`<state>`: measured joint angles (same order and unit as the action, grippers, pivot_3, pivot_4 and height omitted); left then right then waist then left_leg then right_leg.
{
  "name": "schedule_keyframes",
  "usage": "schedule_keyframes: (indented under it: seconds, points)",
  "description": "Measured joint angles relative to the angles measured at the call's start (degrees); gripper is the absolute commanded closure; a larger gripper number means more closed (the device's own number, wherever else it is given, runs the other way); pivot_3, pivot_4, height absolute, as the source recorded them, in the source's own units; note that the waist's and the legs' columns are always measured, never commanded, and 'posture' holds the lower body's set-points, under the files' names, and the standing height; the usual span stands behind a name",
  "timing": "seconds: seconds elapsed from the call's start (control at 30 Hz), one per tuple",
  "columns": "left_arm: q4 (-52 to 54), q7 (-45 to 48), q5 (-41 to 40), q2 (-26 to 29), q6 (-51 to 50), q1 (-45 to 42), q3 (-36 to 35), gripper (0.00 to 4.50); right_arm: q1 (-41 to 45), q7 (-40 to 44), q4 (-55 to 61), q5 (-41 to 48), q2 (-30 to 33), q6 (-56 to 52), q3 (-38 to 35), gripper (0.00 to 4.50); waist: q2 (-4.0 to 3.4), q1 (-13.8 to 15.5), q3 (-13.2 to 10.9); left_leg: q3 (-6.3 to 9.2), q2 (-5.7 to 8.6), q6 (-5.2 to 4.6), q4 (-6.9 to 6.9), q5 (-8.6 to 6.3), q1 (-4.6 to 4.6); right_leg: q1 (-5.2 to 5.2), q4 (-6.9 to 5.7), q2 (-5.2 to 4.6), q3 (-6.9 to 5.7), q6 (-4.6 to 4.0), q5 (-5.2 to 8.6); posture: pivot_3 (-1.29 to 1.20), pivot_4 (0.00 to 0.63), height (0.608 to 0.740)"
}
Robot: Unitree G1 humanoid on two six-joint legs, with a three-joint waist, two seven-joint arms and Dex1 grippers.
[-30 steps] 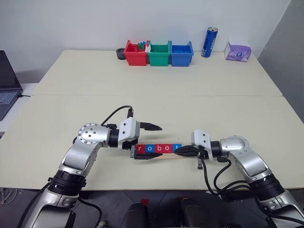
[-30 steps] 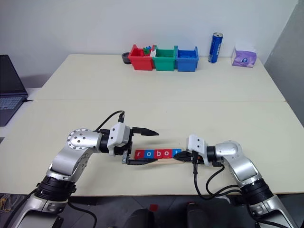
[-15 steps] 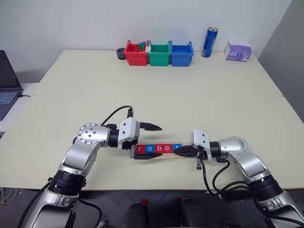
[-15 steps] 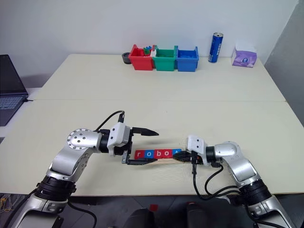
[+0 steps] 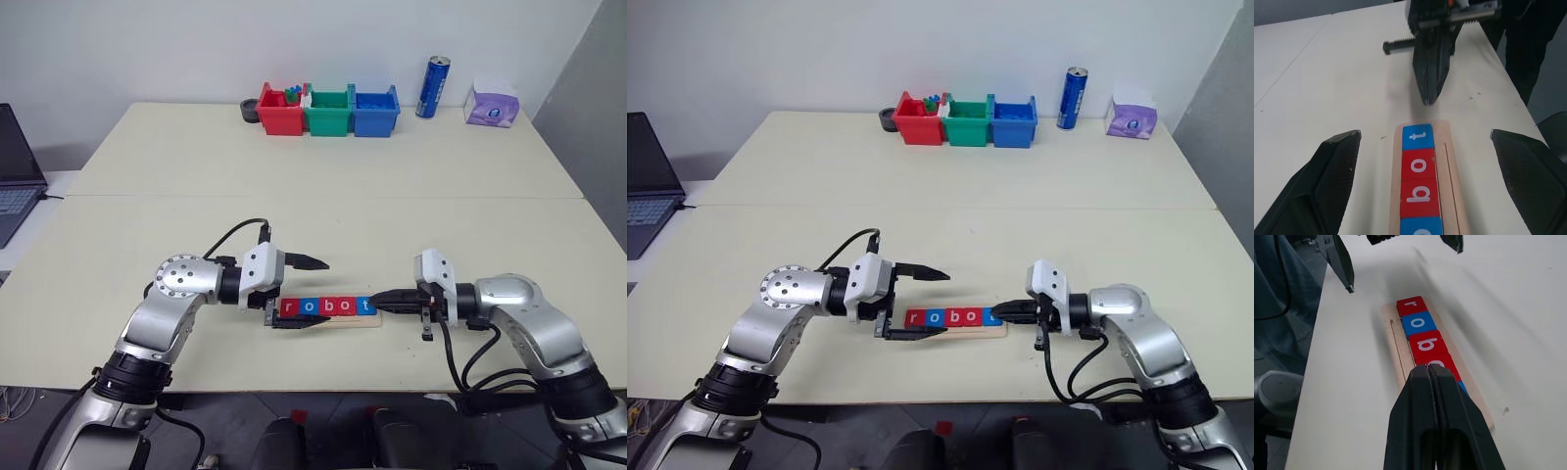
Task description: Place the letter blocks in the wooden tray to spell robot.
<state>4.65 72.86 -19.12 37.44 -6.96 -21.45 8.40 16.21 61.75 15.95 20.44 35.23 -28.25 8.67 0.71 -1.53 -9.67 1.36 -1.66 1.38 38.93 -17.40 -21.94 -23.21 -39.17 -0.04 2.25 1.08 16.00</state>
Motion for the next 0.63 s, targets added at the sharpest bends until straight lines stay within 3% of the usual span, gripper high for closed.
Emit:
schedule_keyframes:
  seconds: [0.13,0.33,0.47,0.63]
  points:
    - [3.51,-4.32,-2.03,1.94,-7.08,4.41,-3.71,0.00,-6.35,-8.93,8.20,0.62,-0.71,-4.68,-4.51,4.44,0.00,-0.05,0.00,0.03,-0.04,0.00,-0.02,0.00,-0.01,-0.01,0.00,0.00,0.00,0.01,0.01,0.00,0.150,0.740]
    - [13.50,-11.76,-6.53,4.29,-18.33,14.67,-10.28,0.00,-17.00,-23.51,21.51,0.61,-6.89,-10.54,-7.08,4.44,0.00,-0.07,0.02,0.03,-0.16,0.01,-0.06,0.00,0.01,-0.01,0.00,-0.04,0.04,0.04,0.03,0.00,0.150,0.740]
    - [18.03,-13.43,-7.85,6.01,-20.65,22.41,-12.90,0.00,-23.47,-27.66,27.11,1.17,-8.16,-12.51,-6.75,4.44,0.04,-0.06,0.04,0.00,-0.19,0.03,-0.06,0.01,0.04,0.02,0.01,-0.13,0.07,0.06,0.04,0.00,0.150,0.740]
    - [20.17,-13.24,-7.78,7.36,-19.09,27.90,-14.94,0.00,-24.92,-28.67,28.31,2.61,-8.57,-12.79,-6.77,4.44,0.06,-0.08,0.05,-0.06,-0.08,0.07,-0.06,0.04,0.12,0.05,0.05,-0.09,0.10,0.24,0.14,0.00,0.150,0.740]
